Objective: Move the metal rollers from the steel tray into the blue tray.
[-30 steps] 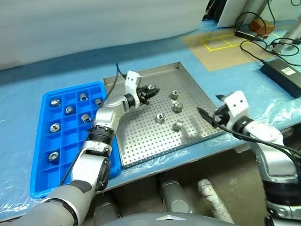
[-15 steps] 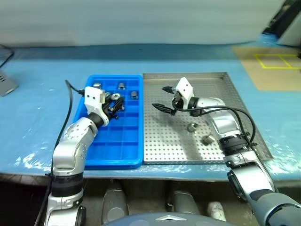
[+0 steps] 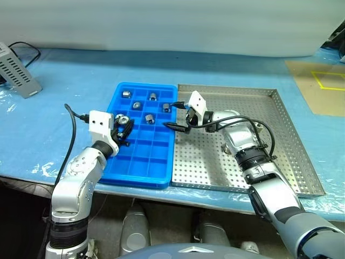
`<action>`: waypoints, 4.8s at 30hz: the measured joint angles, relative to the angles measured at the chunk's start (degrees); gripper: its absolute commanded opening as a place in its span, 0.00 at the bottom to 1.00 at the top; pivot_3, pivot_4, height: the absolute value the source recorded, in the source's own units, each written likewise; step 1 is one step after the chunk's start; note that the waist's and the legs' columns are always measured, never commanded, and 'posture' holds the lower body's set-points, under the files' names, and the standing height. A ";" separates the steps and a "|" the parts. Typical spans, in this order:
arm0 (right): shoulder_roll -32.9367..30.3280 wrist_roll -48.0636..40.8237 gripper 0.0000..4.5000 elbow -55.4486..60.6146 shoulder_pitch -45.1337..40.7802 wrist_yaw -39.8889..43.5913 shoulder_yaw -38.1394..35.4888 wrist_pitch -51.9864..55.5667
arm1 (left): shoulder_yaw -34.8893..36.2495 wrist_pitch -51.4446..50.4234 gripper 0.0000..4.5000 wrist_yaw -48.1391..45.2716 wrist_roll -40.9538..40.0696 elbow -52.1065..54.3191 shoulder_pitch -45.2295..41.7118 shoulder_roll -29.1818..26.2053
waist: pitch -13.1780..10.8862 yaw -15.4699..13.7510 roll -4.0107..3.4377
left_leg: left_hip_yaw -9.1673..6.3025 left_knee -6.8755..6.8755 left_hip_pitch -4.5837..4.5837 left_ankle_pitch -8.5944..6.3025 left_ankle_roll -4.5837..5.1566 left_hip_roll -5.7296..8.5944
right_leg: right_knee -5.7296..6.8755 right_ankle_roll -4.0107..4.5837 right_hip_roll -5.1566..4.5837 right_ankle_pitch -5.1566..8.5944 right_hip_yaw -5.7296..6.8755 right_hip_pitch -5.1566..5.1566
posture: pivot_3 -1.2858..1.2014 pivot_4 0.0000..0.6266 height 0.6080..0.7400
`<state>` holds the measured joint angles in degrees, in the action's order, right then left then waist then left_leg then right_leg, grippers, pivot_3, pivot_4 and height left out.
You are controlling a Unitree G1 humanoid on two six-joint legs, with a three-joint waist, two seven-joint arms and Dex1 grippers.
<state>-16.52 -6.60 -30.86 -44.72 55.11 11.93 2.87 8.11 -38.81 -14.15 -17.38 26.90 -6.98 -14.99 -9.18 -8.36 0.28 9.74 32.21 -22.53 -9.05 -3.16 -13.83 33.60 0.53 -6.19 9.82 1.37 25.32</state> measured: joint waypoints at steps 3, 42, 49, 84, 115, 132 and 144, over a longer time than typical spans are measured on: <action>-0.76 0.01 1.00 0.22 0.15 -0.33 -0.13 0.01 | -0.16 -0.56 0.67 1.07 1.20 -2.90 -1.37 -0.79 | 0.00 0.05 0.00 | -0.06 -0.03 0.02 0.05 -0.08 -0.04 | 0.07 -0.02 0.04 0.01 -0.02 0.01 | 0.60 0.24 1.00; -19.99 -7.13 1.00 61.29 50.18 -19.09 -29.33 31.46 | -23.81 21.22 0.90 -43.36 6.56 -62.65 -41.46 7.32 | 0.04 18.80 -0.06 | 0.43 0.26 0.03 -0.43 0.70 0.18 | -0.86 -0.76 0.65 0.43 -1.03 -0.17 | 0.24 0.24 1.00; -20.49 -7.13 1.00 61.78 50.70 -20.24 -29.40 32.21 | -28.13 27.21 0.53 -41.51 14.60 -68.93 -41.48 9.02 | 0.04 21.51 -0.06 | 0.32 0.52 -0.29 -0.64 0.92 0.20 | -0.88 -0.78 0.59 0.44 -0.93 -0.19 | 0.25 0.24 1.00; -3.15 -4.83 1.00 6.67 -3.63 16.94 4.79 4.62 | -0.46 -2.94 0.40 -7.50 -0.10 6.04 1.92 1.35 | -0.06 1.76 -0.07 | 0.18 0.61 -0.30 -0.52 0.69 0.10 | 0.06 0.29 -0.14 0.48 0.05 -0.17 | 0.61 0.24 1.00; 1.21 2.96 1.00 -5.43 -5.79 21.51 6.45 -9.11 | -0.07 -13.71 1.00 3.66 -4.01 18.44 12.26 -0.31 | -0.07 -0.20 -0.04 | -0.08 0.03 0.01 -0.09 -0.01 -0.10 | 0.20 0.22 0.05 0.51 0.04 -0.18 | 0.55 0.24 1.00; -20.25 1.20 1.00 34.18 27.63 -4.95 -13.93 22.44 | -17.81 11.55 1.00 -28.45 -1.86 -19.43 -19.06 -5.53 | -0.01 8.46 -0.04 | 0.33 -0.02 0.56 -0.02 0.04 0.07 | 0.25 -0.01 0.23 0.49 -0.71 -0.25 | 0.39 0.24 1.00; -17.94 1.60 1.00 33.23 27.70 -18.07 -16.89 32.81 | -19.38 17.46 1.00 -31.88 -0.33 -24.84 -20.61 -3.91 | 0.01 10.67 -0.08 | 0.37 0.07 0.67 -0.01 0.02 0.03 | 0.23 -0.14 0.84 0.43 -1.29 -0.21 | 0.40 0.24 1.00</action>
<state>-34.45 -5.00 2.37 -17.02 37.05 -4.95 35.68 -11.27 -21.35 -46.04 -17.71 2.06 -27.59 -18.90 -9.17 2.31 0.20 10.11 32.28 -21.86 -9.06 -3.14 -13.80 33.83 0.39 -5.35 10.25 0.08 25.11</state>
